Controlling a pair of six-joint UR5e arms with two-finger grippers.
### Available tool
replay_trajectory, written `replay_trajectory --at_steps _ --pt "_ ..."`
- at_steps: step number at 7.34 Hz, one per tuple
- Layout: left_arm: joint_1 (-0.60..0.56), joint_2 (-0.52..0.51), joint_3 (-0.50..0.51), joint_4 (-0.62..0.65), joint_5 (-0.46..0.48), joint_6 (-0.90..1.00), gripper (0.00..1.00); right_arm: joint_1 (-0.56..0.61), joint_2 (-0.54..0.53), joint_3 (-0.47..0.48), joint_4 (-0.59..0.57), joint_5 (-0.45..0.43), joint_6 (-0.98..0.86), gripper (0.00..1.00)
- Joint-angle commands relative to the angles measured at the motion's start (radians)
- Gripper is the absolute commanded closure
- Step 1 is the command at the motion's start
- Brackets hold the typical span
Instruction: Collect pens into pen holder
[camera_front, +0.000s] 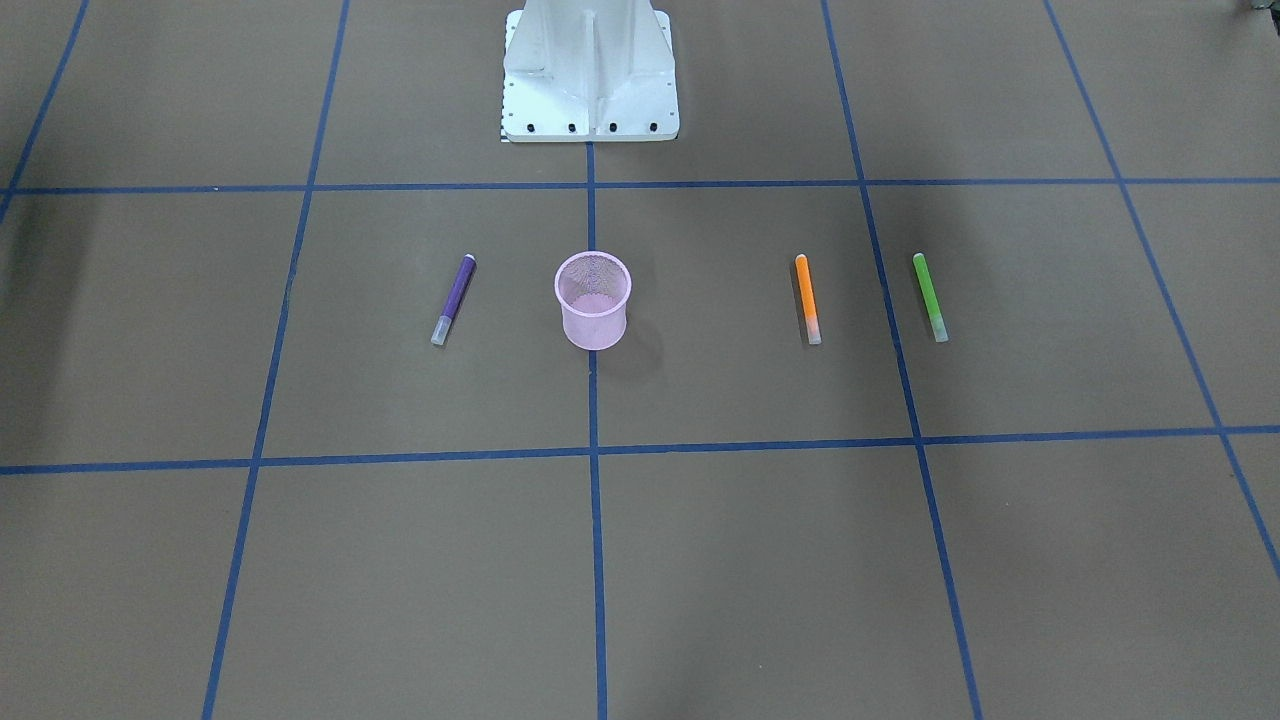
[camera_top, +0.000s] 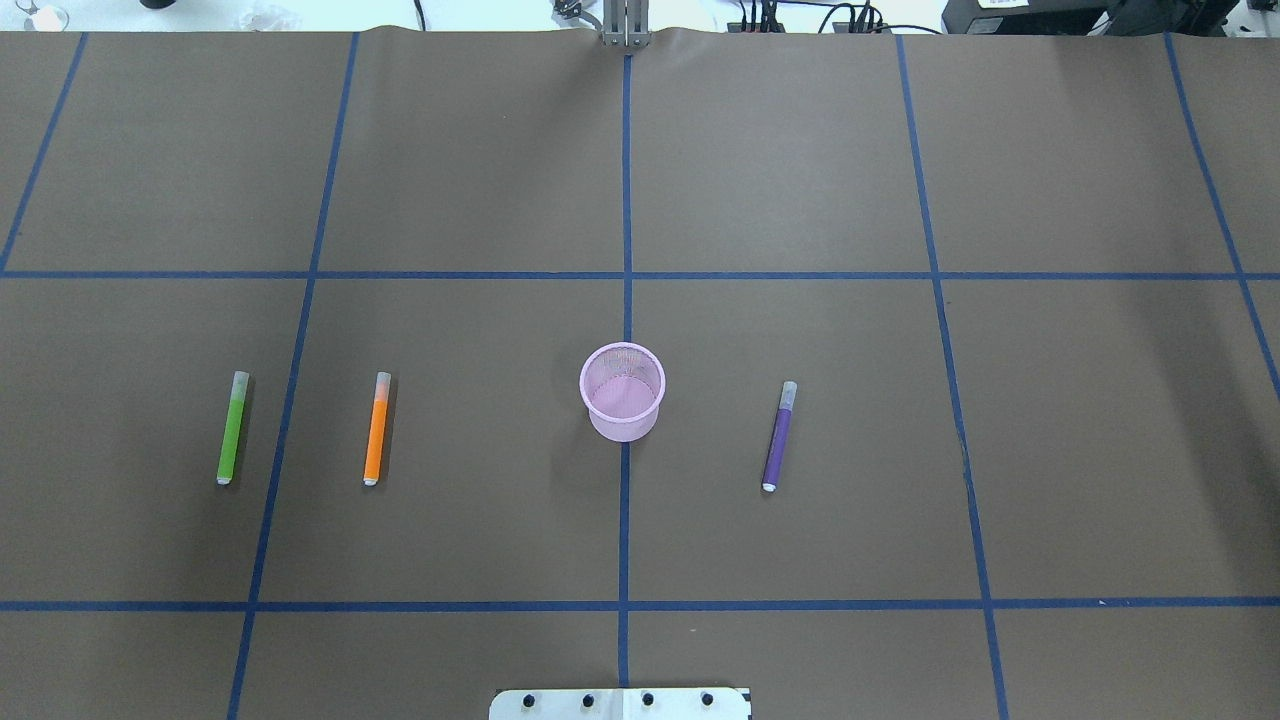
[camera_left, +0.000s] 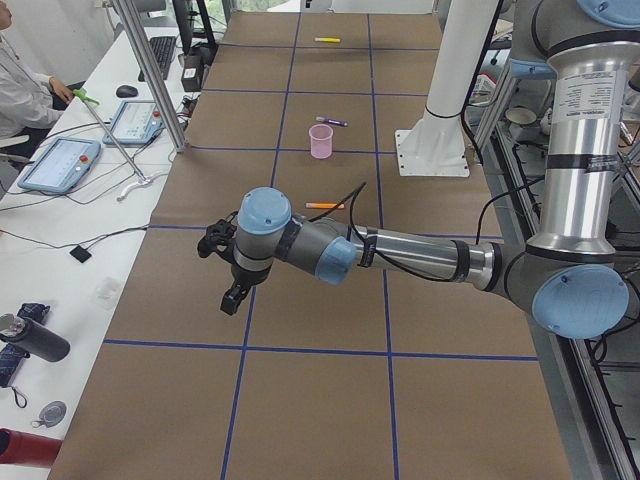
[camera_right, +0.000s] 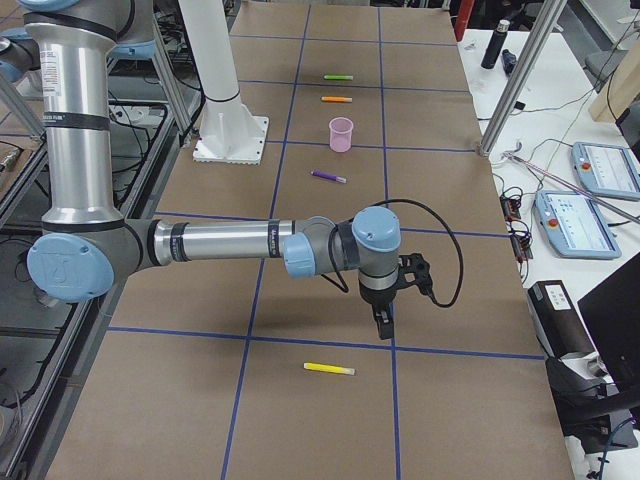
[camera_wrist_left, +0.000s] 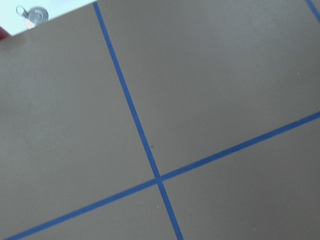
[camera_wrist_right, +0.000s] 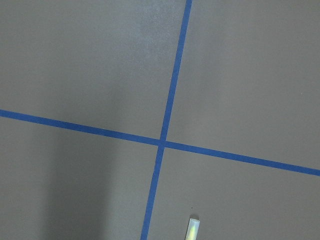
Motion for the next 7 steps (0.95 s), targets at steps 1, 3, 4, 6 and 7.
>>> replay_trajectory --at_steps 1,3,4,6,7 --pt "0.000 -0.001 -0.006 -0.011 0.000 0.001 0.00 -0.012 -0.093 -0.102 0.288 0.004 0.205 0.01" --pt "0.000 0.001 -0.013 -0.011 0.000 0.001 0.00 -0.078 -0.104 -0.299 0.624 -0.013 0.458 0.03" --pt "0.000 0.001 -0.012 -0.022 0.000 0.001 0.00 -0.142 -0.105 -0.320 0.700 -0.059 0.561 0.03" --pt "0.000 0.007 -0.012 -0.040 0.000 0.001 0.00 -0.196 -0.125 -0.342 0.712 -0.090 0.578 0.08" --pt "0.000 0.008 -0.013 -0.042 0.000 0.001 0.00 -0.218 -0.125 -0.364 0.712 -0.107 0.576 0.13"
